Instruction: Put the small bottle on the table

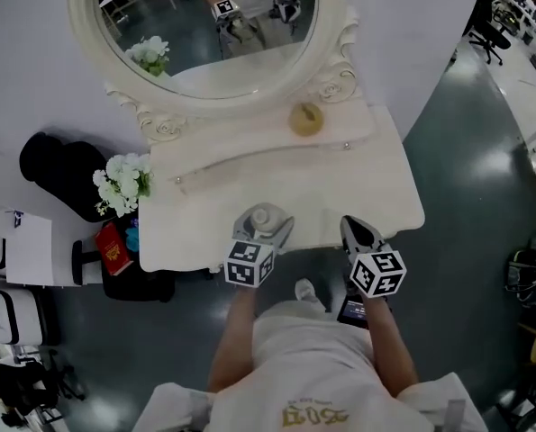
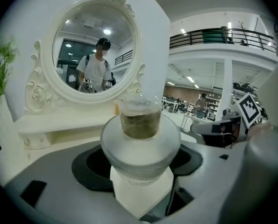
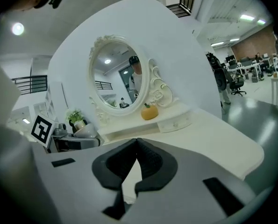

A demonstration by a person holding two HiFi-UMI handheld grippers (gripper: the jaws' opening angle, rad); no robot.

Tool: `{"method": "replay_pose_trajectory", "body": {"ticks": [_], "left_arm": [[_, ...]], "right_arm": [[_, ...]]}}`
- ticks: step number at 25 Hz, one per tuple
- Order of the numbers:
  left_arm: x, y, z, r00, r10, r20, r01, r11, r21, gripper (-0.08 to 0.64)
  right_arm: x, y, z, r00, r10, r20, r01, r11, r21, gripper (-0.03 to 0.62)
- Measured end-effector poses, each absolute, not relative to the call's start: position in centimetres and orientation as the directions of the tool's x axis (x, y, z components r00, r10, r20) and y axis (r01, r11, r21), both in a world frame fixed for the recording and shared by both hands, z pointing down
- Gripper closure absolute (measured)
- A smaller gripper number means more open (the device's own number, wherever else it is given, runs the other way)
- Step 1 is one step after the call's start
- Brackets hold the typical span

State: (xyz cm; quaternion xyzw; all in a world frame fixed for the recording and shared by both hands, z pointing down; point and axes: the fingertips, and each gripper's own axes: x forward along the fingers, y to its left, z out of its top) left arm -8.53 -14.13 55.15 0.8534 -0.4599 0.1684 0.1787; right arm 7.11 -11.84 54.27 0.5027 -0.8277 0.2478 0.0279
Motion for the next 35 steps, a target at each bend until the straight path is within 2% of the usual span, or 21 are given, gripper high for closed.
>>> {"method": "replay_pose_trajectory", "body": {"ticks": [13, 21, 35], "left_arm": [[-7.9, -19.2, 57.0, 0.550, -0.694, 0.465, -0.827, -0.529, 0.188, 0.212], [-7.6, -21.7, 57.6, 0.535, -0.702, 0.470, -0.837, -0.515, 0.184, 0.210], [-7.8, -23.3, 62.5, 0.508, -0.660, 0.553, -0.848, -0.495, 0.189, 0.210]], "right_arm": [[9.8, -16.0, 54.2, -0.408, -0.855, 0.321, -0.890, 0.295, -0.347, 0.580], [9.6, -18.9, 54.7, -0.450, -0.830, 0.330, -0.878, 0.343, -0.335, 0.580], [8.8, -22.4, 59.0, -0.488, -0.766, 0.419, -0.865, 0.359, -0.351, 0.580]]}}
